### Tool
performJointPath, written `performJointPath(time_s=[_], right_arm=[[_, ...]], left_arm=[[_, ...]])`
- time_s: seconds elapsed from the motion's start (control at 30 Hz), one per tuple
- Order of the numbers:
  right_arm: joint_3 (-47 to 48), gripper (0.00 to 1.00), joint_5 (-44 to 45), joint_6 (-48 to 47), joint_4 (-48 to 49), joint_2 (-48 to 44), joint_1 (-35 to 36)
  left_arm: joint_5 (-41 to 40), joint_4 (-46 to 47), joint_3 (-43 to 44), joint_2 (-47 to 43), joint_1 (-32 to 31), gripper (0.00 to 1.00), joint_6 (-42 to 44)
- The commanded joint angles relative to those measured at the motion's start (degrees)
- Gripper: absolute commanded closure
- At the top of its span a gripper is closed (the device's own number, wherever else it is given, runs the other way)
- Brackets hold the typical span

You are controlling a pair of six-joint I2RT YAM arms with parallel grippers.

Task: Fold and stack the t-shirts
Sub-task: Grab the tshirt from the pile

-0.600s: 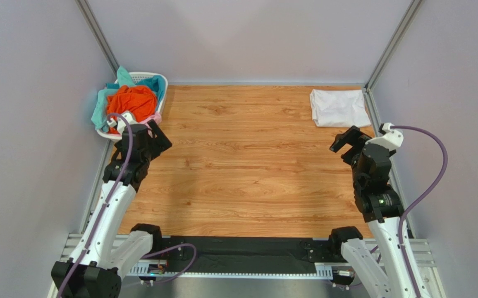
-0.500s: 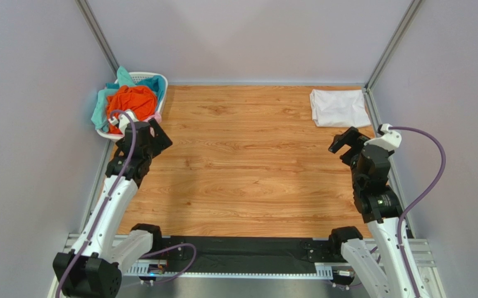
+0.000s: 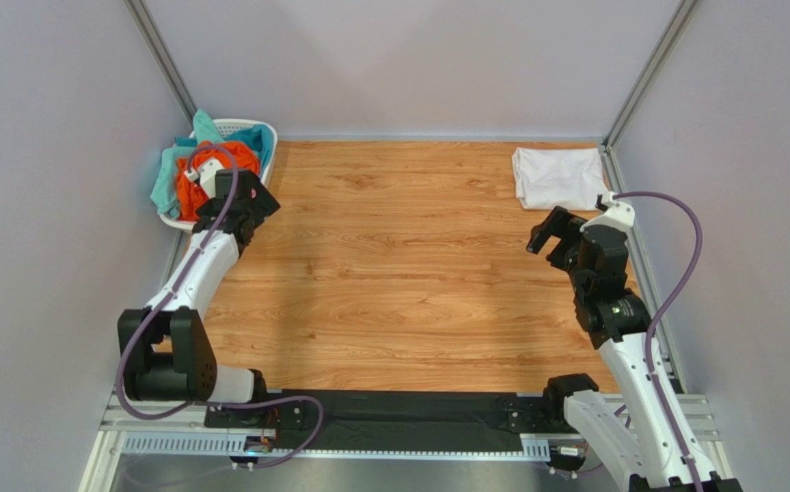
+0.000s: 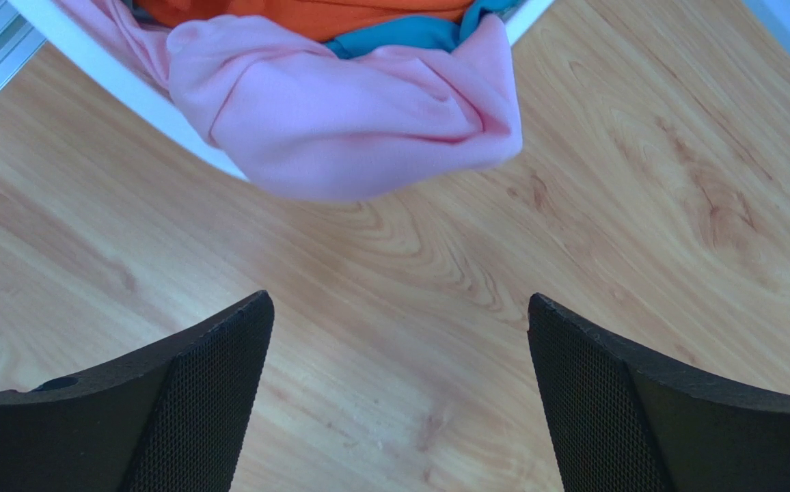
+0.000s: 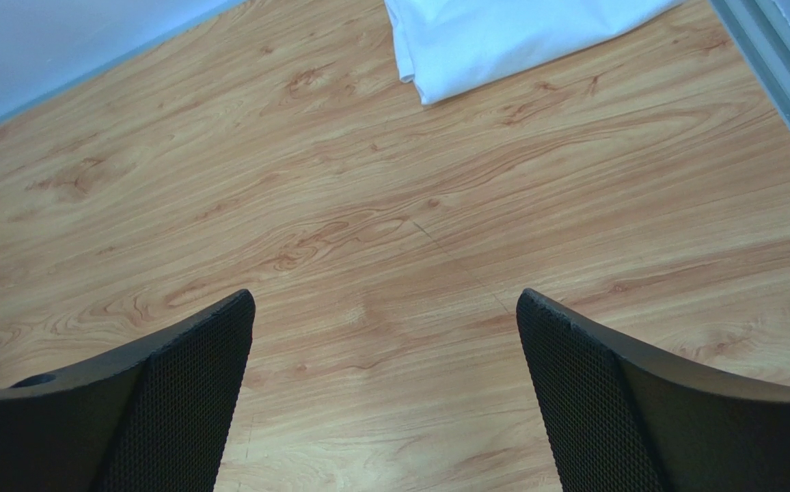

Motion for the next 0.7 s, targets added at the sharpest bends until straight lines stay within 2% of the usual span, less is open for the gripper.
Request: performJointPath(time_s=[0.0, 0.1, 0.2, 0.3, 0.33, 0.37, 0.43, 0.47, 0.5, 0.53, 0.67], right_arm=[[1.18, 0.0, -2.01, -1.56, 2.14, 0.6, 0.05], [1.1, 0.0, -2.09, -1.74, 2.06, 1.13, 0.14], [1.09, 0.0, -2.01, -1.91, 2.14, 1.31, 0.05], [1.09, 0.0, -1.92, -2.09, 2.14, 1.4, 0.05], [1.01, 0.0, -1.74, -2.17, 2.14, 1.31, 0.14], [1.09, 0.0, -1.66, -2.18, 1.97, 1.22, 0.14], [1.09, 0.0, -1.57, -2.26, 1.88, 0.96, 0.05], [1.09, 0.0, -1.39, -2.18, 1.88, 0.96, 0.05], [1.01, 0.0, -1.3, -2.18, 1.88, 0.7, 0.14], [1.01, 0.0, -1.39, -2.18, 1.88, 0.61, 0.14], [0.92, 0.0, -1.92, -2.09, 1.97, -0.01, 0.05]], left_arm=[[-0.68, 8.89, 2.64, 2.61, 2.38, 0.0, -0.44], [-3.32, 10.57, 4.65, 6.48, 2.99, 0.0, 0.8], [-2.54, 11.01, 7.64, 10.87, 4.31, 0.01, 1.15], [-1.39, 8.64, 11.95, 15.44, 5.28, 0.06, 1.06], [-0.96, 6.72, 14.05, 17.11, 5.54, 0.12, 0.98], [-0.69, 5.83, 14.85, 17.64, 5.54, 0.33, 0.8], [1.49, 5.3, 14.78, 17.74, 5.54, 0.52, 0.71], [2.55, 6.86, 14.07, 16.87, 5.46, 0.75, 0.89], [3.35, 7.49, 13.28, 16.16, 5.54, 0.9, 0.71], [4.4, 7.76, 11.8, 15.37, 5.54, 1.0, 0.02], [7.22, 10.13, 8.01, 8.54, 5.54, 1.0, -0.69]])
